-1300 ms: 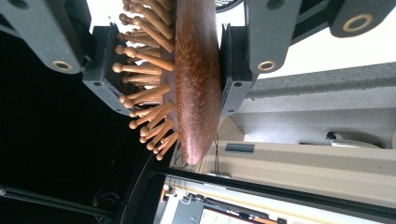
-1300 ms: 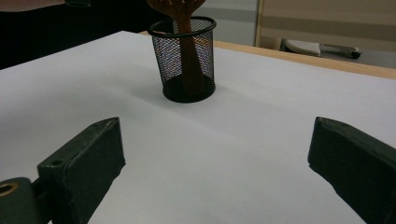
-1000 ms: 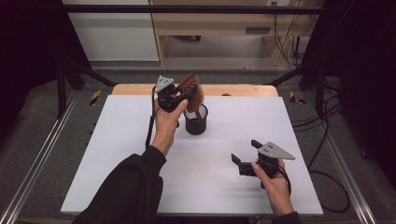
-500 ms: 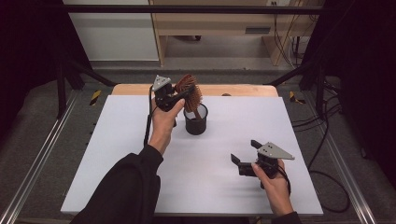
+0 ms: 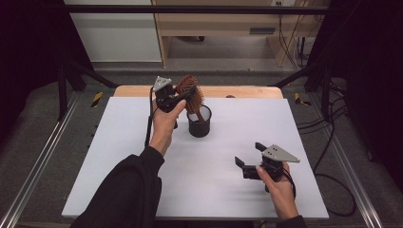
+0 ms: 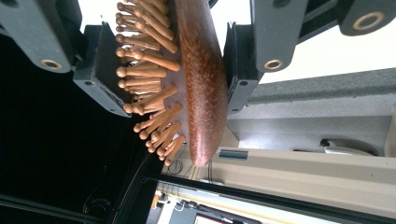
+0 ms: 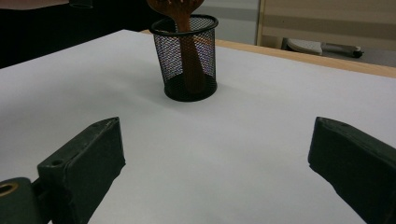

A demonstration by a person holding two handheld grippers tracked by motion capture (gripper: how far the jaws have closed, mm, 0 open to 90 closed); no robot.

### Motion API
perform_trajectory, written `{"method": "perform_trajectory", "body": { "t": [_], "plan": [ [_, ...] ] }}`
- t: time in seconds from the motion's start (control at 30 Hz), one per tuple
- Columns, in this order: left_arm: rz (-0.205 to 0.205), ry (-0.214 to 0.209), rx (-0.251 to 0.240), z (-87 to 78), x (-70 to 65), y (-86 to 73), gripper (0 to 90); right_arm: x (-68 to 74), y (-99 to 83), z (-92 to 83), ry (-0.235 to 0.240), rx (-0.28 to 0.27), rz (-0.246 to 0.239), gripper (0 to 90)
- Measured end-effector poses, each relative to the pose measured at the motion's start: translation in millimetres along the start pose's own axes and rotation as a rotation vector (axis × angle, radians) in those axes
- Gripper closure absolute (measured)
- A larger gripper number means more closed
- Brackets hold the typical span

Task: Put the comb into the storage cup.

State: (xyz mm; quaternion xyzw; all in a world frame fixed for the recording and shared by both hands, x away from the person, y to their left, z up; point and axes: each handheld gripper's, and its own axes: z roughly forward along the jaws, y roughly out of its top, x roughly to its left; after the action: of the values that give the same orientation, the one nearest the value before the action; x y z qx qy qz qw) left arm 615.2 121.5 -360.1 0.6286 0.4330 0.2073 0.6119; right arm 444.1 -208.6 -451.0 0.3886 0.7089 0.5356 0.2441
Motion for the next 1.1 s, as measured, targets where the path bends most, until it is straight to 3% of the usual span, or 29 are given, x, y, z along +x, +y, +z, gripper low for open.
{"method": "perform_trajectory", "body": {
  "t": [1.1],
  "plan": [
    [0.003,0.027,0.015,0.7,9.1,-1.2,42.7,0.3,-0.2,0.5,0.007,0.005,0.0,3.8]
  ]
}}
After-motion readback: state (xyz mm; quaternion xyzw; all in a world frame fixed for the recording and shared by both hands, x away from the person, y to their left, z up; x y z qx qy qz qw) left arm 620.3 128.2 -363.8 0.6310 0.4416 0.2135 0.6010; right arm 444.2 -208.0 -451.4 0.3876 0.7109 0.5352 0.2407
